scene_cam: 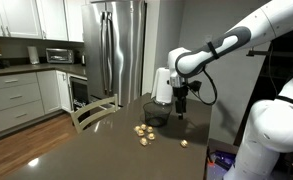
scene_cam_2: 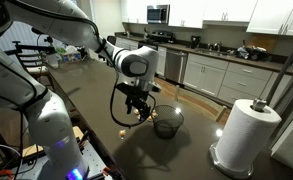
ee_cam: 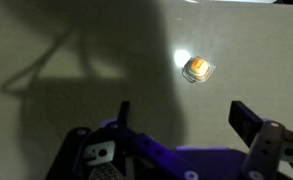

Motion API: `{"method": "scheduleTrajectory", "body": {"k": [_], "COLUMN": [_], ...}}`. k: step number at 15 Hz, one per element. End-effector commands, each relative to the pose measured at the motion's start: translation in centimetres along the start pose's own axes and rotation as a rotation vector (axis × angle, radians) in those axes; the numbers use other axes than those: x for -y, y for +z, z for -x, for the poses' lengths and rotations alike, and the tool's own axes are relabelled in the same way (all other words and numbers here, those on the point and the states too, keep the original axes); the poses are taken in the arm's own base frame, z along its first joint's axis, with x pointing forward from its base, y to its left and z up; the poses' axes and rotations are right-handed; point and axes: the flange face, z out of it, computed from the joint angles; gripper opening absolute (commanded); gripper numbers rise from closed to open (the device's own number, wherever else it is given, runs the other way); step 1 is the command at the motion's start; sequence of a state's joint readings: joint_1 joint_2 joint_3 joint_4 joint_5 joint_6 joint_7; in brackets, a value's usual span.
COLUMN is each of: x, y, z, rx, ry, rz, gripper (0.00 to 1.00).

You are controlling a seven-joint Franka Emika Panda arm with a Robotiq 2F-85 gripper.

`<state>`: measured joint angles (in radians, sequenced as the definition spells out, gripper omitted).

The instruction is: Get one of the small objects on the table and put it in the dustbin

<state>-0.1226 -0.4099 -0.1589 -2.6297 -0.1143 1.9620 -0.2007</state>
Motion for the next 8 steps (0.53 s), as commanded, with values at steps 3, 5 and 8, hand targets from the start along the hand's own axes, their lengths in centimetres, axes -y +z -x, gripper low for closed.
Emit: {"method": "scheduleTrajectory", "body": {"k": [3,5,8], "x": [1.0,1.5,2.1], "y": [3.9,5.1,4.3], "z": [1.6,2.0,0.7], "rx": [-0.068,-0.083,-0.091], "ry": [-0.053,-0.065,-0.074], "rz": [0.060,0.054,0.033], "gripper": [1.00,1.00,1.00]}}
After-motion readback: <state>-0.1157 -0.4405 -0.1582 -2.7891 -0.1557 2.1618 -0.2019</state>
